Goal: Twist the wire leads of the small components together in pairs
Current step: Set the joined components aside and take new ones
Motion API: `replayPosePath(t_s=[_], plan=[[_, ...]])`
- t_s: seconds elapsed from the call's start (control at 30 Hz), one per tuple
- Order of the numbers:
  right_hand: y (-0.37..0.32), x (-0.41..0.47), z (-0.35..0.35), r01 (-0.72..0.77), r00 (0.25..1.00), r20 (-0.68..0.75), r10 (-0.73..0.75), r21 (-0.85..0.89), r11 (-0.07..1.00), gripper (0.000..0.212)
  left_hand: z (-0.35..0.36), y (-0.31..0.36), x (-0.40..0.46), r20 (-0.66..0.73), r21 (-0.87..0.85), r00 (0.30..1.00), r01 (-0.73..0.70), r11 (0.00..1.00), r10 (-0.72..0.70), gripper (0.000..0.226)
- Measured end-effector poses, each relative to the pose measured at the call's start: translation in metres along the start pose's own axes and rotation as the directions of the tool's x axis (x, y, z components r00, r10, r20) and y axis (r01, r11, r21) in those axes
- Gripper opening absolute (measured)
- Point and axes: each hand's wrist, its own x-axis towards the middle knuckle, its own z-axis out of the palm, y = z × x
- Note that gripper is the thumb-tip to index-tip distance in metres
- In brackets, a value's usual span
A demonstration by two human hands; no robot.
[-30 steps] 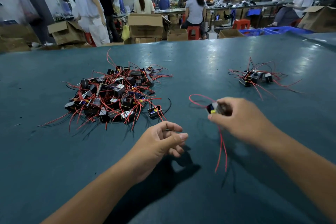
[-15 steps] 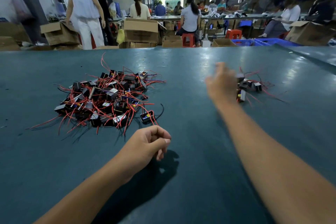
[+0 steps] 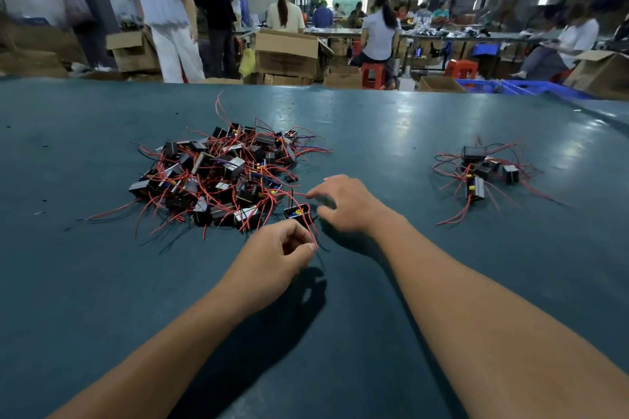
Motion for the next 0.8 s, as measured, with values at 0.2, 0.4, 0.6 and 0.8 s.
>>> replayPosePath(t_s=[0.2, 0.4, 0.6, 0.8], plan=[[-0.012, -0.013, 0.007, -0.028, 0.995, 0.096, 0.011, 0.177, 0.984, 0.051, -0.006, -0.008, 0.007, -0.105, 0.084, 0.994, -0.014, 0.996, 0.023, 0.009], [-0.043, -0.007, 0.006, -0.010, 0.999, 0.042, 0.007, 0.079, 0.997, 0.038, -0.012, -0.012, 0.011, -0.143, 0.149, 0.990, 0.014, 0.989, 0.007, 0.008], [-0.036, -0.047, -0.029, -0.186, 0.981, -0.019, 0.195, 0.219, 0.958, 0.043, -0.020, -0.018, 0.015, -0.172, 0.116, 0.985, 0.051, 0.992, -0.030, 0.010], [-0.048, -0.126, -0.038, -0.119, 0.960, -0.197, 0.199, 0.356, 0.927, 0.029, -0.012, -0.006, 0.008, -0.028, -0.041, 0.999, -0.030, 0.999, 0.028, 0.012]])
